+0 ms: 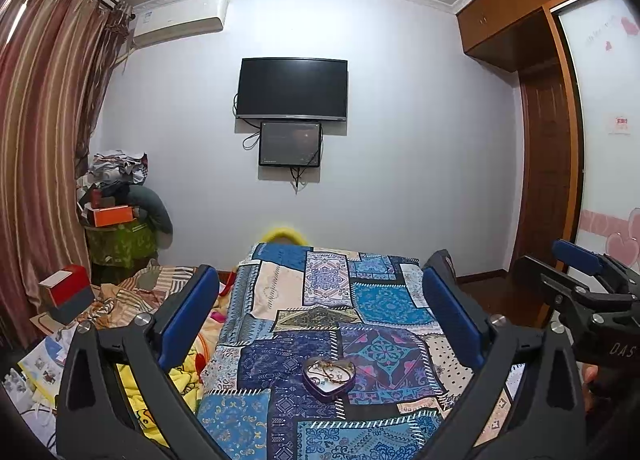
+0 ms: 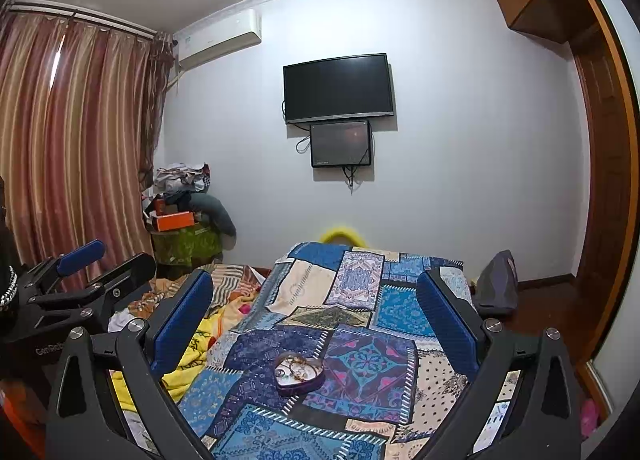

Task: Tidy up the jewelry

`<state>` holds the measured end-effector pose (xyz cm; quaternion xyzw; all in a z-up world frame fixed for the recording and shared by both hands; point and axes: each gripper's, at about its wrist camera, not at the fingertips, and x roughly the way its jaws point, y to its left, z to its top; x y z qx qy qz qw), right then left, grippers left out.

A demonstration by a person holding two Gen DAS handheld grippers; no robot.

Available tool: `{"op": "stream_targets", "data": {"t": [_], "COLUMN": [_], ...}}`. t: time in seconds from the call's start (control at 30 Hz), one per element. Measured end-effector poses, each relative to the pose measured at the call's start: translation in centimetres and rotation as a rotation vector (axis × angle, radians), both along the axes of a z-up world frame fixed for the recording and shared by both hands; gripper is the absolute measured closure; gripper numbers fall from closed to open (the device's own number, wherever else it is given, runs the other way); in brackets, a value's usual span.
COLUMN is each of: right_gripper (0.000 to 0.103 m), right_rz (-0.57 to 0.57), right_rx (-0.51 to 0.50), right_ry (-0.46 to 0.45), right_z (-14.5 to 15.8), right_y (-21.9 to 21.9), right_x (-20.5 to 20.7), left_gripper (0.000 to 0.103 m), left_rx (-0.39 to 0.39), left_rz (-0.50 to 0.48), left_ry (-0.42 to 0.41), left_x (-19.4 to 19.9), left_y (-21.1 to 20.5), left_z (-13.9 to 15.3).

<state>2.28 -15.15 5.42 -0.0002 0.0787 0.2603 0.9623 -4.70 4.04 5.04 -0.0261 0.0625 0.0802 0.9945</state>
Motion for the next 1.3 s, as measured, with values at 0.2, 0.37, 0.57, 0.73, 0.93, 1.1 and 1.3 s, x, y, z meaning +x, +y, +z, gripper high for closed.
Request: {"op": "stream_targets", "data": {"t": [0.2,0.37,0.57,0.73,0.93,1.1,1.3], "right_gripper": [0.002,0.002,0.002,0.002,0.002,0.002,0.002], "right_rz": [0.004,0.004,0.003,0.003,0.004,0.006,0.002], "right_rx": [0.001,0.003,0.009,0.006,0.003,0.002,-0.004], "right_ry": [0.006,0.008,0.015,0.018,0.021,0.025,0.025], "right_z": [0.06,0.08,0.01,0.01,-0.03,-0.07,-0.18], "right_y": [-0.10,-0.27,-0.32,-0.29,-0.16,-0.07,-0.01], "right_x": [0.12,0.14,0.27,0.27,0.23,0.38,0.33], "left_gripper": [0.000,0.000,0.000,0.000,0.000,0.000,0.000], "left_rx": [0.000,0.001,-0.001,-0.006,-0.014,-0.015,-0.018], "left_rz": [0.007,0.009,0.010,0.013,0.003,-0.010,-0.022], "left_ry": [0.003,0.005,0.012,0.018,0.024,0.025,0.033], "left_x": [-0.01,0.12,0.10,0.27,0.39,0.45,0.56], "left_y": [0.01,-0.07,0.05,0.04,0.26,0.28,0.40], "left_z": [0.10,0.10,0.04,-0.08,-0.12,-0.17,-0.33]}}
